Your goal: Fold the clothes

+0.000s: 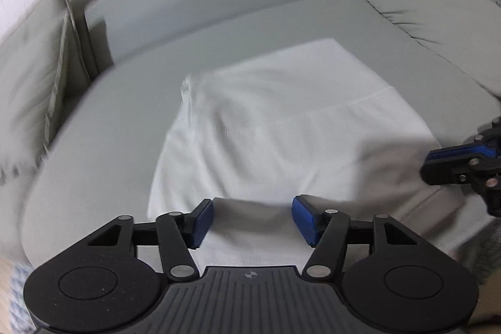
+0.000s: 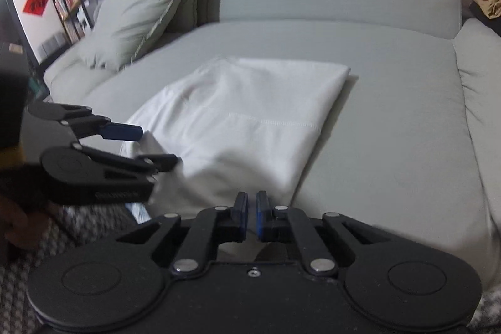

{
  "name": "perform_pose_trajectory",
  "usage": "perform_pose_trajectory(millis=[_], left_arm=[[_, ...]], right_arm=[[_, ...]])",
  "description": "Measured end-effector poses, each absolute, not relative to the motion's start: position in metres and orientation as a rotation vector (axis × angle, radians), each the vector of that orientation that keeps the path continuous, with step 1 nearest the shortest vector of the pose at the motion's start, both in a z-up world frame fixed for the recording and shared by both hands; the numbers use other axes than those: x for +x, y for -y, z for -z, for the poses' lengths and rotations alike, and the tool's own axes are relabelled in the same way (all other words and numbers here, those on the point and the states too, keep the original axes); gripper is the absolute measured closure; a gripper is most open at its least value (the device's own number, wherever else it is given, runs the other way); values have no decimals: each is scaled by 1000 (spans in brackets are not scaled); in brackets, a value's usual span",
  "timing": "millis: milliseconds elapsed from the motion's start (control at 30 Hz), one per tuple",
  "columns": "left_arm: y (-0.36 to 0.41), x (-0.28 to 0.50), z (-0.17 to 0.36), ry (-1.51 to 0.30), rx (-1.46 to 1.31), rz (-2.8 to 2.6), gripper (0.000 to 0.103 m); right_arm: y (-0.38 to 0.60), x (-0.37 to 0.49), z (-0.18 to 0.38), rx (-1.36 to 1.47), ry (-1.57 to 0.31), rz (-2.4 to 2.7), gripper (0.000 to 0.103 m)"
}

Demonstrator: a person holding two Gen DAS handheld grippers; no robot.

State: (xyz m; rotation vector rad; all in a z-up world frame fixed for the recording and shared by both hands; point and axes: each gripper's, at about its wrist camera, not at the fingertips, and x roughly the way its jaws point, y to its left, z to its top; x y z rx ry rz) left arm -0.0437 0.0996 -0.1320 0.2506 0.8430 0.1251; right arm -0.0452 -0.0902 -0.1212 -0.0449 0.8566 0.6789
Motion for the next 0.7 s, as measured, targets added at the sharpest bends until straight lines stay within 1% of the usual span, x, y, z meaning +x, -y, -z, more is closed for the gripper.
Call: perform_pose_trajectory(millis=[67, 100, 133, 167, 200, 233, 300, 367, 467, 533, 700], left_arm=[[-106, -49, 129, -845, 215, -140, 43], [-109, -52, 127, -846, 197, -147, 43], [-112, -55, 125, -846, 179, -155, 44], [-115, -58, 124, -847, 161, -162, 43], [-116, -60, 121, -837, 150, -173, 39], [-114, -62, 119, -807, 150, -191, 37], [-114, -65, 114, -764, 133, -219, 35], [-115, -65, 110, -734, 109, -239, 35], [-114, -59, 110, -737, 88, -235, 34], [-113, -59, 111, -740, 91, -236, 34], [-111, -61, 110, -743, 95, -232, 33]], right_arm=[[104, -48, 118, -18, -871, -675, 98], [112, -49, 117, 13, -874, -674, 93], [121, -49, 115, 66, -869, -681, 91], [130, -50, 113, 121, -856, -689, 91], [136, -50, 111, 162, -843, -693, 87], [138, -49, 110, 179, -829, -689, 78], [141, -48, 109, 213, -802, -682, 69], [139, -45, 111, 235, -802, -675, 66], [136, -41, 113, 261, -802, -669, 59], [134, -40, 113, 266, -790, -660, 51], [137, -34, 116, 296, -792, -631, 43]])
